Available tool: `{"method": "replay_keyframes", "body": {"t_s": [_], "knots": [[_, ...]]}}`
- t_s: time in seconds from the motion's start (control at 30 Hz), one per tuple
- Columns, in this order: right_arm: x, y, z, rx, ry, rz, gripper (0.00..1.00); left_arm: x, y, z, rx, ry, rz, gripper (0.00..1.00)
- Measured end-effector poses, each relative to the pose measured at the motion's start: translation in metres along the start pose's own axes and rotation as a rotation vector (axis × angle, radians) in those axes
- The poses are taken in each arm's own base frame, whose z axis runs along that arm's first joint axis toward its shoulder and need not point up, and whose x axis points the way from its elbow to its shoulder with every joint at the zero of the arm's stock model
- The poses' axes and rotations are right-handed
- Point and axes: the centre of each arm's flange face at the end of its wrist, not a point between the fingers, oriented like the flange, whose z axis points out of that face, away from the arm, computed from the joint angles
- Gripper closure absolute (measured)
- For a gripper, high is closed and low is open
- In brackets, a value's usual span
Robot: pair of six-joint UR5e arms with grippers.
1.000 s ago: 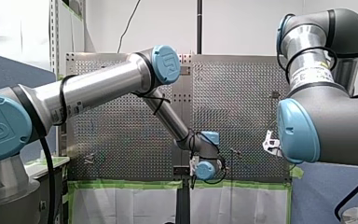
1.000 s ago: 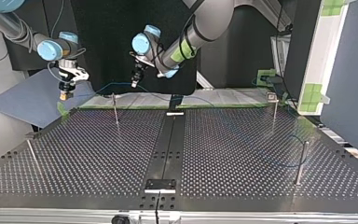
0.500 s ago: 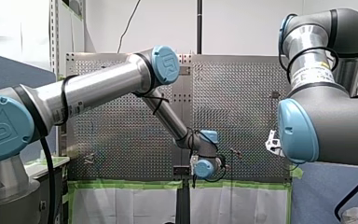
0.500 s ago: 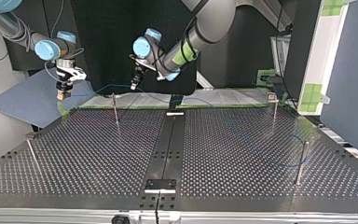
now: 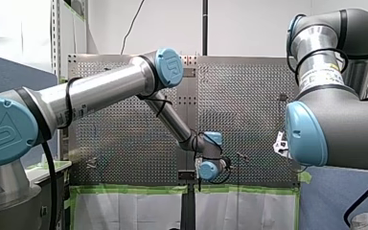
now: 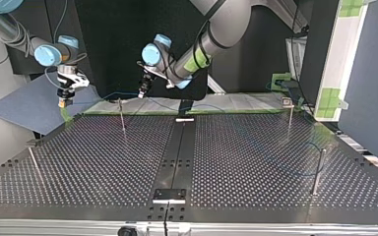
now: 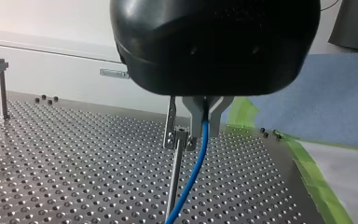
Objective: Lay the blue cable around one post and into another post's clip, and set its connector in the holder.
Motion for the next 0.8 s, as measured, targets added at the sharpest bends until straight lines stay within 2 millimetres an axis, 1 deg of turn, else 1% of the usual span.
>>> {"method": "replay_keyframes", "body": {"t_s": [0.3,0.8], "knots": [[0.004,-0.003,0.005,0.004,0.000,-0.001,1.00,-0.003,0.007,0.006,0.005,-0.002,-0.019,1.00],[0.004,-0.005,0.006,0.009,0.008,0.000,1.00,-0.006,0.027,0.015,-0.014,-0.001,-0.030,1.00]]}}
